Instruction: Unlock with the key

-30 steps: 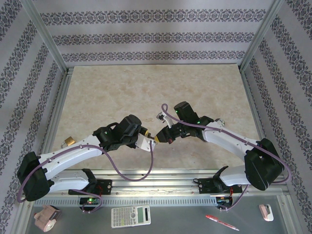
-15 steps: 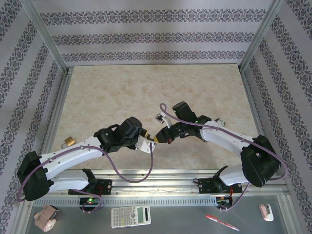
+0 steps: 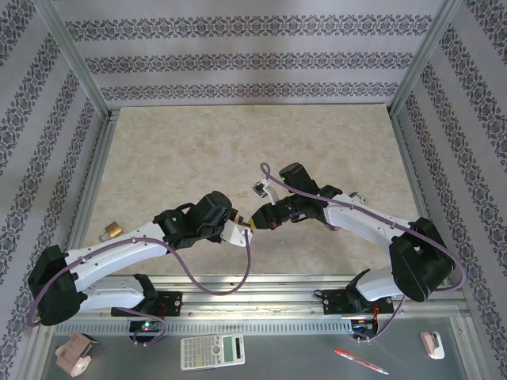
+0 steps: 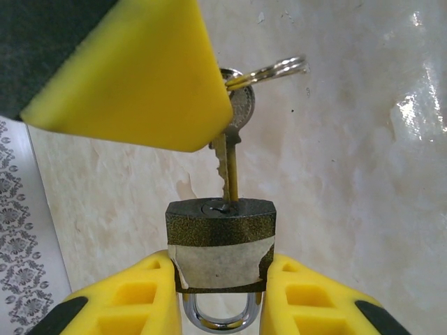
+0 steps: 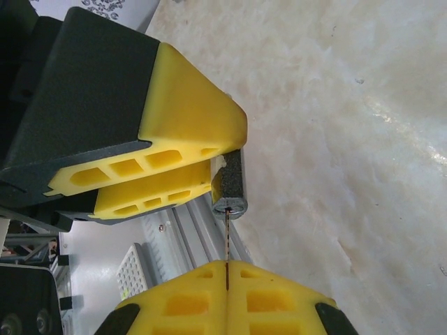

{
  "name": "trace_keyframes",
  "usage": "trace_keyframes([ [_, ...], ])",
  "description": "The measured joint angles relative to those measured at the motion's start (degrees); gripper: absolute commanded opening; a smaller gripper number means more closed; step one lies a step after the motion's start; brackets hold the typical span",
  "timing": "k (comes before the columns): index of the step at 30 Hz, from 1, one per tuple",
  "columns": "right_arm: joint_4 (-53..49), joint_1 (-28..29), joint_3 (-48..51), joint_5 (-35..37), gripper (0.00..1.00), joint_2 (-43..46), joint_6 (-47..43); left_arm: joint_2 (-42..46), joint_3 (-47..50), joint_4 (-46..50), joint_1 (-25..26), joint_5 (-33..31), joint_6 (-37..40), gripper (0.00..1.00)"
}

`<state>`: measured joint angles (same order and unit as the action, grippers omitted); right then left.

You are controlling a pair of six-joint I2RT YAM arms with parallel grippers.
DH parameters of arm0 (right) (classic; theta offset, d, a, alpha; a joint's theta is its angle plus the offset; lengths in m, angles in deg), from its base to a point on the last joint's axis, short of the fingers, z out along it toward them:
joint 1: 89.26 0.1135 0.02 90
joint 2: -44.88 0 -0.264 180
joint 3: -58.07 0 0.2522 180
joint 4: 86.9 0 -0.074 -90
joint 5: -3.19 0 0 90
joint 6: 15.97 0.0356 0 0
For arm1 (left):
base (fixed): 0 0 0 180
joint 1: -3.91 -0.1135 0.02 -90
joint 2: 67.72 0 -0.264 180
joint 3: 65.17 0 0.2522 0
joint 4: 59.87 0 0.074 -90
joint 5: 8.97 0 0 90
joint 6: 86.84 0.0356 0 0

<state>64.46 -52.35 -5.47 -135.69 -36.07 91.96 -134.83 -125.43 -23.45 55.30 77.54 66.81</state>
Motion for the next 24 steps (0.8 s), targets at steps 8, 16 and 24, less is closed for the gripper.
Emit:
trace_keyframes([
  [8, 1.27, 0.0, 0.37, 0.33, 0.0, 0.63, 0.44, 0.9, 0.0, 0.07, -0.02, -0.04, -3.58, 0.03],
  [16, 4.17, 0.0, 1.92, -0.11, 0.0, 2.69, 1.4, 2.51, 0.0, 0.33, -0.02, 0.35, -6.93, 0.03],
  [24, 1.27, 0.02, 2.14, -0.76, 0.0, 4.37, -4.02, 2.47, -1.31, 2.62, -0.02, 3.54, -8.72, 0.03],
])
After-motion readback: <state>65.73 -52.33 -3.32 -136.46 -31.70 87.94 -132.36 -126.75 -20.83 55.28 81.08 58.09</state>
